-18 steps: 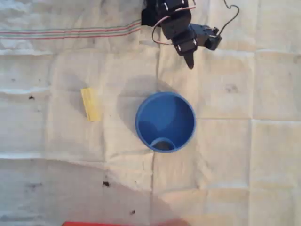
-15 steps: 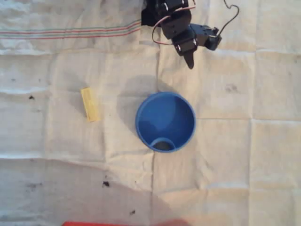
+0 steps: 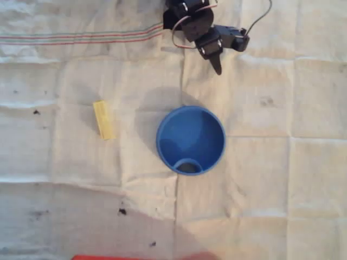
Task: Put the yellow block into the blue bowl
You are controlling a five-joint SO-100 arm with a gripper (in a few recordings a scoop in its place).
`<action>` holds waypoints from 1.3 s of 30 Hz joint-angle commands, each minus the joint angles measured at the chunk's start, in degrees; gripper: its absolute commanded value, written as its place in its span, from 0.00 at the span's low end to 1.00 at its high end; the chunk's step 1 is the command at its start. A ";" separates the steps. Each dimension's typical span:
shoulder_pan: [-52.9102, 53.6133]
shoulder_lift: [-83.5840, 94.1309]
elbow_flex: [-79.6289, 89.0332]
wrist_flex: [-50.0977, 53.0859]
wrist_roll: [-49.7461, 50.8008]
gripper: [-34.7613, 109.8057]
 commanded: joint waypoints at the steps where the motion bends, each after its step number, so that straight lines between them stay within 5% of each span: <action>1: 0.79 6.86 7.29 -0.97 -0.09 0.24; 20: 0.79 6.86 6.50 -1.23 0.00 0.24; 30: 0.62 5.27 -12.13 -0.79 0.00 0.24; 39: 1.41 -21.18 -29.18 -0.62 0.62 0.24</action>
